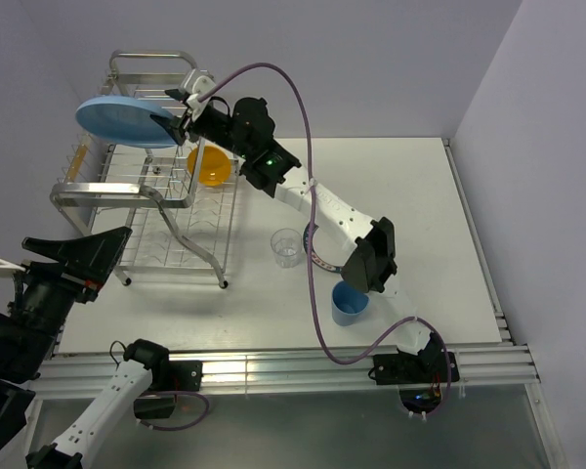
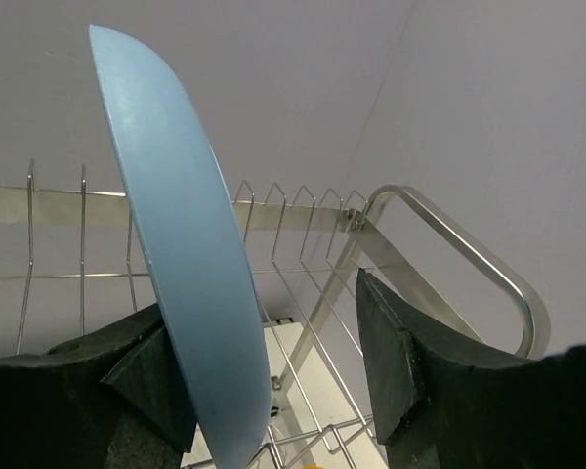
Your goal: Load the mixed dishes into the dish rack
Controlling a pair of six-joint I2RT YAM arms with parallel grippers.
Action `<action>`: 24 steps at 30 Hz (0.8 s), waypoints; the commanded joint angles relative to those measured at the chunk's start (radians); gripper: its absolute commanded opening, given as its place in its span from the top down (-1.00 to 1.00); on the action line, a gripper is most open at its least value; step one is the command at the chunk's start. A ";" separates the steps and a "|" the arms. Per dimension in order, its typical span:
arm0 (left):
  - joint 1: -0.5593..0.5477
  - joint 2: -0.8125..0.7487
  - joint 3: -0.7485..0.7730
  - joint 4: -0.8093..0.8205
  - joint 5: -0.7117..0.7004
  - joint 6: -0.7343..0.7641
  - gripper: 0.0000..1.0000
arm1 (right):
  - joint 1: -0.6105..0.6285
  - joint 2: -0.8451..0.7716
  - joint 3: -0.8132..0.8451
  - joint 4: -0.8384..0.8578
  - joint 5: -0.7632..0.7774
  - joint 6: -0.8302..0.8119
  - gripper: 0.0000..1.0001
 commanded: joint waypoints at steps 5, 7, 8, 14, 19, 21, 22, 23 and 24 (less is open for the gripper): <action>-0.004 0.002 -0.006 0.030 0.003 -0.013 -0.99 | 0.020 -0.087 0.033 0.019 -0.015 0.041 -0.32; -0.004 0.005 -0.006 0.025 0.006 -0.013 -0.98 | 0.018 -0.085 0.036 0.023 -0.009 0.041 -0.32; -0.004 0.005 -0.007 0.024 0.007 -0.015 -0.99 | 0.020 -0.085 0.038 0.023 -0.005 0.039 -0.33; -0.004 0.000 -0.007 0.012 0.003 -0.020 -0.98 | 0.009 -0.056 0.068 0.042 0.034 0.042 -0.35; -0.004 -0.003 -0.007 0.004 0.000 -0.023 -0.99 | -0.014 -0.033 0.110 0.065 0.050 0.072 -0.36; -0.004 -0.004 -0.009 0.001 0.000 -0.026 -0.98 | -0.020 -0.039 0.101 0.074 0.050 0.078 -0.36; -0.004 -0.004 -0.010 0.001 0.000 -0.027 -0.99 | -0.025 -0.042 0.083 0.081 0.051 0.078 -0.36; -0.004 -0.006 -0.013 0.002 0.001 -0.029 -0.99 | -0.023 -0.044 0.079 0.086 0.056 0.075 -0.36; -0.004 -0.008 -0.016 0.005 0.001 -0.030 -0.98 | -0.025 -0.039 0.081 0.088 0.053 0.075 -0.36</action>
